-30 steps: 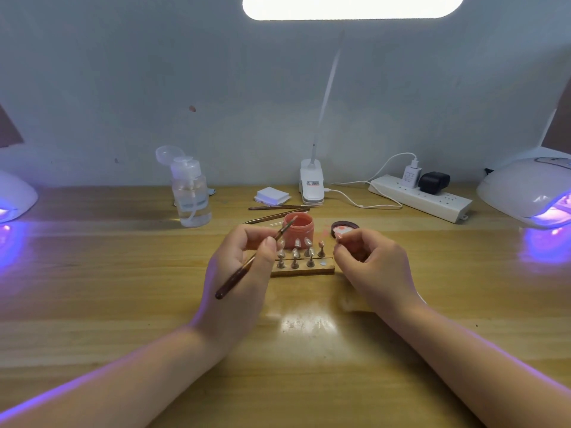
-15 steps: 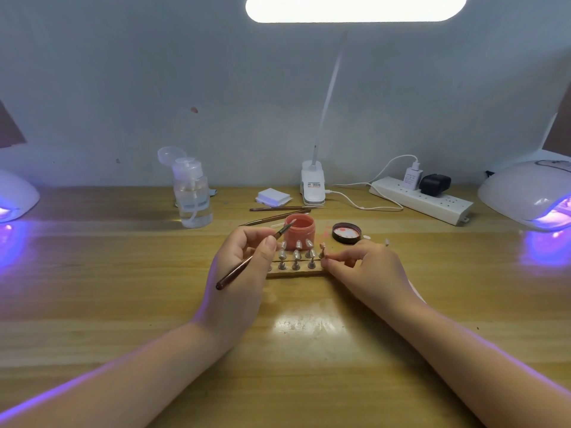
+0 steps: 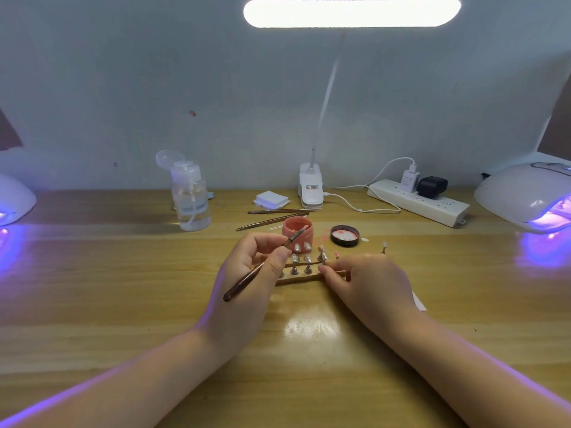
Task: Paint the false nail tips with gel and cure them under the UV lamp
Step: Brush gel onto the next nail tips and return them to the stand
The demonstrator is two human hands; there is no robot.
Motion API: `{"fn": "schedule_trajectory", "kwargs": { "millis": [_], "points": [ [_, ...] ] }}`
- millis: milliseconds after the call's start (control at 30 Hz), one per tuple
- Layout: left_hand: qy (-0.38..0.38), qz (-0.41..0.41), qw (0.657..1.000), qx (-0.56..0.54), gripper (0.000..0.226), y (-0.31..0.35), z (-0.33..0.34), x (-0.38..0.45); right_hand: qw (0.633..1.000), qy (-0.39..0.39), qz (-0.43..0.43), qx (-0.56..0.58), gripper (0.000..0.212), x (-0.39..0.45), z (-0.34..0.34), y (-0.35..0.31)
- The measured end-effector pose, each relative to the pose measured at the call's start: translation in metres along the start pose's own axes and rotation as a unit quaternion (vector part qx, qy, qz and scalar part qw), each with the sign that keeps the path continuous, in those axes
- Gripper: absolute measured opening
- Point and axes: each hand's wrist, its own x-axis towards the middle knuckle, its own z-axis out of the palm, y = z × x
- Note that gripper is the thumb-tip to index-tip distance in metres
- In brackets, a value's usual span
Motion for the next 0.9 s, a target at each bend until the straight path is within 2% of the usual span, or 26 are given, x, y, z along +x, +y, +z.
{"fn": "schedule_trajectory", "kwargs": {
  "millis": [300,600,733,900],
  "points": [
    [0.000,-0.001,1.000,0.011,0.014,-0.001,0.001,0.000,1.000,-0.006,0.001,0.002,0.032,0.004,0.002,0.001],
    [0.051,0.019,0.998,0.021,0.017,0.009,0.000,0.004,0.999,0.007,-0.028,-0.018,0.032,0.002,0.001,0.000],
    [0.065,0.021,0.997,0.035,0.008,0.012,-0.003,0.013,0.999,0.033,-0.036,0.014,0.026,0.000,0.001,-0.001],
    [0.086,0.025,0.993,0.078,0.022,0.019,-0.011,0.045,0.991,0.086,-0.060,0.083,0.015,-0.005,-0.001,-0.004]
  ]
}}
